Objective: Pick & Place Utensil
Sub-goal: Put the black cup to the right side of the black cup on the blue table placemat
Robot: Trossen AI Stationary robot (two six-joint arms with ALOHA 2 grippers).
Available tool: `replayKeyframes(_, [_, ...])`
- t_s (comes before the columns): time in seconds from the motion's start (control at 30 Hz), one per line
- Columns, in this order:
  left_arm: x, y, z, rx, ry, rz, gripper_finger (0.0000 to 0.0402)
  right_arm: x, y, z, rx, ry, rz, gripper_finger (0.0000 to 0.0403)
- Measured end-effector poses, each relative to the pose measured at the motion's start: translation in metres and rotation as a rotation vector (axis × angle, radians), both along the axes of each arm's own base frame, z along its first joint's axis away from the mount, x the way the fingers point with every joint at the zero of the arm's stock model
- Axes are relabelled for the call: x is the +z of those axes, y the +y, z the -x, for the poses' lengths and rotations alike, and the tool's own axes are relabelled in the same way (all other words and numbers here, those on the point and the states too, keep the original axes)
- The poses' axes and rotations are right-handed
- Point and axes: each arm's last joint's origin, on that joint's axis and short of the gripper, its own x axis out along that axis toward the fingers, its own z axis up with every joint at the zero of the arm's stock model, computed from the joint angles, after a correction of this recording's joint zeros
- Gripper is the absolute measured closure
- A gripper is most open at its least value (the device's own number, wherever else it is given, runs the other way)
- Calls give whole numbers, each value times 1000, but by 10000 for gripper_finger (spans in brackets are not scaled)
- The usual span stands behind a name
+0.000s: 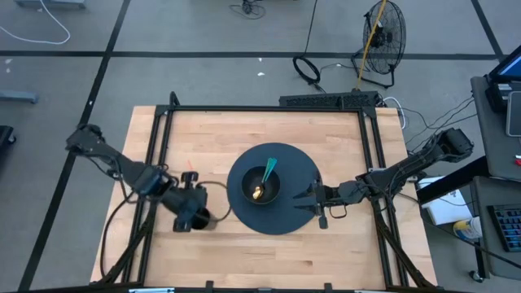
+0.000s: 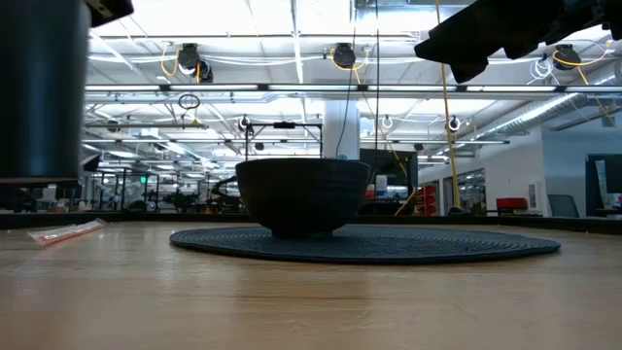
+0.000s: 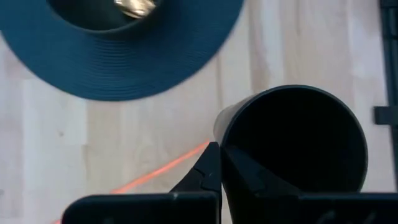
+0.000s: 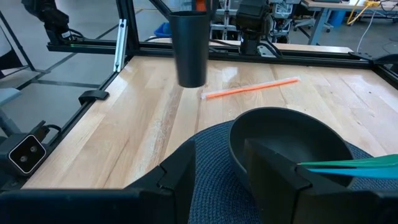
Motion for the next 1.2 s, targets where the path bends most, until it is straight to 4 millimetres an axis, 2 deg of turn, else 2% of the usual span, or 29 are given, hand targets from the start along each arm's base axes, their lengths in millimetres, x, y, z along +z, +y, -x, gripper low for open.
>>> replayKeyframes(0.37, [13, 46, -3, 56, -53, -38, 400, -2, 0, 1, -4, 14, -7, 273])
replayKeyframes(0.57, [11, 61, -4, 107, -8, -63, 399, -17, -3, 7, -16, 48, -33, 273])
replayKeyframes(0.83, [11, 83, -8, 157, 3, -93, 398, -32, -7, 17, -18, -18, -76, 273])
replayKeyframes(1.0, [3, 91, -7, 163, 38, -70, 394, -36, -8, 18, -12, -10, -77, 273])
replayKeyframes(1.2, [-14, 89, -5, 138, 96, -15, 393, -27, -4, 17, 125, -89, -68, 273])
